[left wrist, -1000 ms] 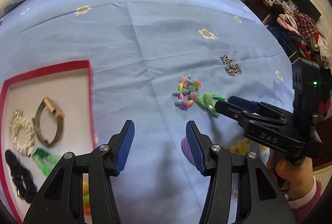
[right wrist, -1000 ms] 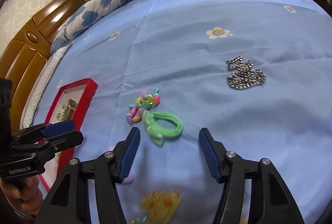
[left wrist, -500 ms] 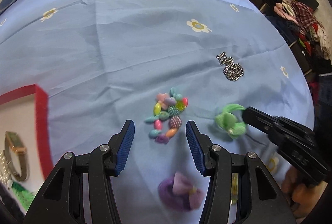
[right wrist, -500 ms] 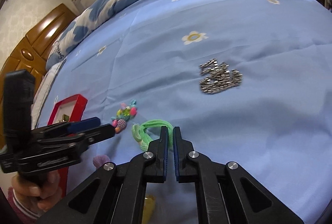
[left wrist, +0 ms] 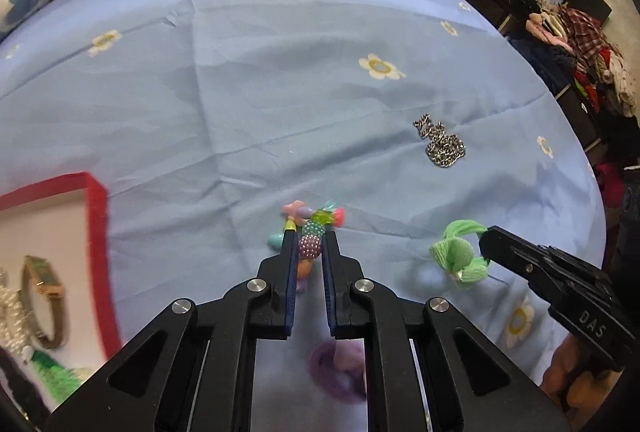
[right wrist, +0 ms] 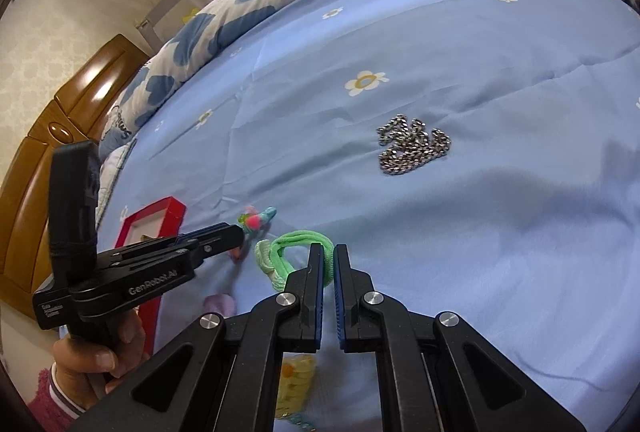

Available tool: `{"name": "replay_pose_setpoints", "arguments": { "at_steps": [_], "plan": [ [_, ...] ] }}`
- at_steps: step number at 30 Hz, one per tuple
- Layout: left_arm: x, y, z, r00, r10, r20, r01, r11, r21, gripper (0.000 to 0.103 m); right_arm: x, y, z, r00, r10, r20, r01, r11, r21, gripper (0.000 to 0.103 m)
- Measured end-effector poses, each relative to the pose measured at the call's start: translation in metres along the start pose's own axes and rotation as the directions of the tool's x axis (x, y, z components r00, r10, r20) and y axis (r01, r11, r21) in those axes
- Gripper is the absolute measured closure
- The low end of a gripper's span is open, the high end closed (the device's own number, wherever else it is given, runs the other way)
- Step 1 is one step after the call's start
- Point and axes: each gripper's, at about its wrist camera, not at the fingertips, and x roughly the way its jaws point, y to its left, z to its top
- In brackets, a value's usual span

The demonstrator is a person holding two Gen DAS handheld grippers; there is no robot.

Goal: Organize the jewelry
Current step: 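Grasp the bead bracelet with the left tool while the right tool grasps the green hair tie, then carry the bead bracelet into the tray with the left tool while the right tool drops the hair tie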

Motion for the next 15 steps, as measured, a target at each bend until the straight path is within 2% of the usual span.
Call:
{"name": "replay_pose_setpoints", "arguments": {
  "at_steps": [15],
  "plan": [
    [-0.069,0.016,-0.031,0.995,-0.041,0.097,0.047,0.997,-0.065,0.093,-0.022,0.039,-0.005,0.998,0.043,0.040,-0.042,0.998,-0.037,0.099]
  ]
}}
